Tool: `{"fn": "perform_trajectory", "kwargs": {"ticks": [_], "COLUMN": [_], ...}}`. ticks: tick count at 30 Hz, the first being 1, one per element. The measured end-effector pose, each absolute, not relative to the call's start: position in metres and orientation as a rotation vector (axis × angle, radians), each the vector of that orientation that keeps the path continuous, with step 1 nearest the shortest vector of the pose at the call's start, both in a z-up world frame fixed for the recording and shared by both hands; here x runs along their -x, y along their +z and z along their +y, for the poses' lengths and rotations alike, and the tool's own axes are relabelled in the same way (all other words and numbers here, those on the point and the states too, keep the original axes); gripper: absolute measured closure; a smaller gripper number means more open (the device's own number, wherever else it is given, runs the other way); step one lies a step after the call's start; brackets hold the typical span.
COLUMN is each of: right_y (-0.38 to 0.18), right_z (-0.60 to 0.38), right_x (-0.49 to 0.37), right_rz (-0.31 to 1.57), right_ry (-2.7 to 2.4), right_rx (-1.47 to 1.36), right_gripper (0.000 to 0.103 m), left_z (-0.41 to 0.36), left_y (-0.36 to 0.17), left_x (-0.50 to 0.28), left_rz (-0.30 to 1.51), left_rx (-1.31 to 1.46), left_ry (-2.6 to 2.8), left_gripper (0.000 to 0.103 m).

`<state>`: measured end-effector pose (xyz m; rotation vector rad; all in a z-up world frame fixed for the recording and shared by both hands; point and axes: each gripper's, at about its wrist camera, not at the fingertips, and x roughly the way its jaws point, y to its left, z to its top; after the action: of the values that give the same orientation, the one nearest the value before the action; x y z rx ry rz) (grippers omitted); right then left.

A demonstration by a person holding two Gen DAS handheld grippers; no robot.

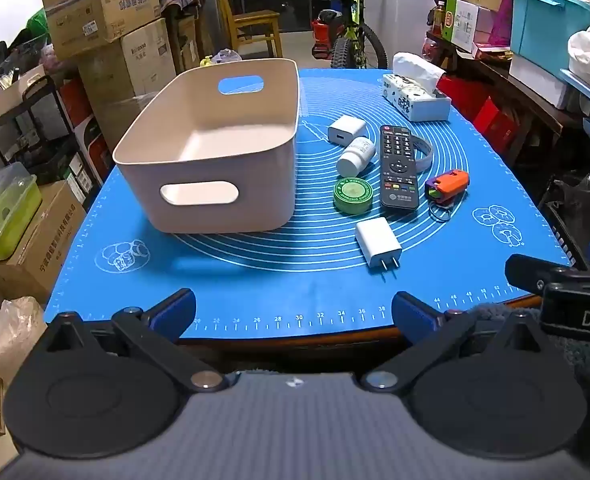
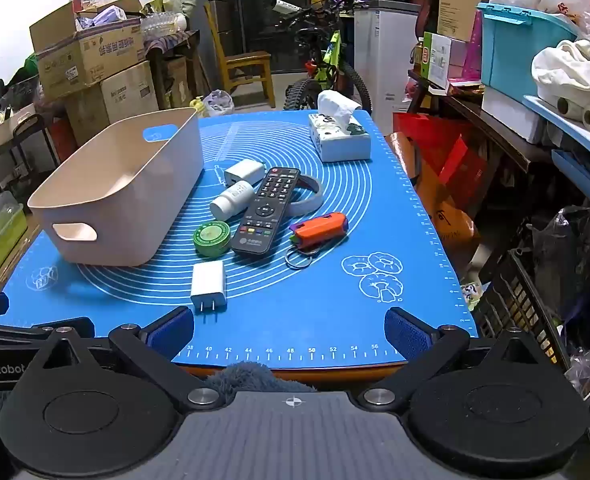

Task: Organize rigid objects

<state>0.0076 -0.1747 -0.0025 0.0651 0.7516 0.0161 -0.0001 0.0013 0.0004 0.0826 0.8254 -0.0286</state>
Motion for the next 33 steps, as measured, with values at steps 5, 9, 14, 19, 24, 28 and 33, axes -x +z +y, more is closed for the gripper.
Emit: {"fn": "perform_trajectory", "kwargs": {"ticks": [5, 9, 14, 19, 24, 28, 33], "right_y": [-0.003, -0.005, -0.004, -0.003, -0.003, -0.003, -0.004], "right_z": [-0.175, -0.175, -0.175, -0.173, -0.173, -0.173, -0.173], "right_x": [-0.008, -0.009, -0.006, -0.008, -0.008, -0.008, -0.008], "right_rz": [0.753, 0.754, 0.749, 0.753, 0.753, 0.754, 0.753], "right_ry": [0.013, 0.016, 0.013, 0.015, 0.013, 0.016, 0.015], "right_rx": [-0.068, -0.069, -0.068, -0.065, -0.066, -0.064, -0.064], "right_gripper": [0.002, 0.002, 0.002, 0.002, 0.002, 0.002, 0.002], "left_z": [0.0, -0.004, -0.005, -0.004, -0.003, -0.003, -0.003], "left_y": [0.002, 0.001, 0.002, 0.001, 0.001, 0.001, 0.0], "left_x": [0.007, 0.007, 0.009, 0.003, 0.002, 0.002, 0.002], "left_rz": [0.799, 0.805, 0.805, 0.813, 0.814, 0.813, 0.813], "left_rx": [-0.111, -0.111, -0.117, -0.126, -0.122, -0.123, -0.123], "left_ry": [-0.03, -0.034, -0.03, -0.028, -0.024, -0.025, -0.025], "left_gripper": [0.0, 0.0, 0.0, 0.0, 0.0, 0.0, 0.0]}}
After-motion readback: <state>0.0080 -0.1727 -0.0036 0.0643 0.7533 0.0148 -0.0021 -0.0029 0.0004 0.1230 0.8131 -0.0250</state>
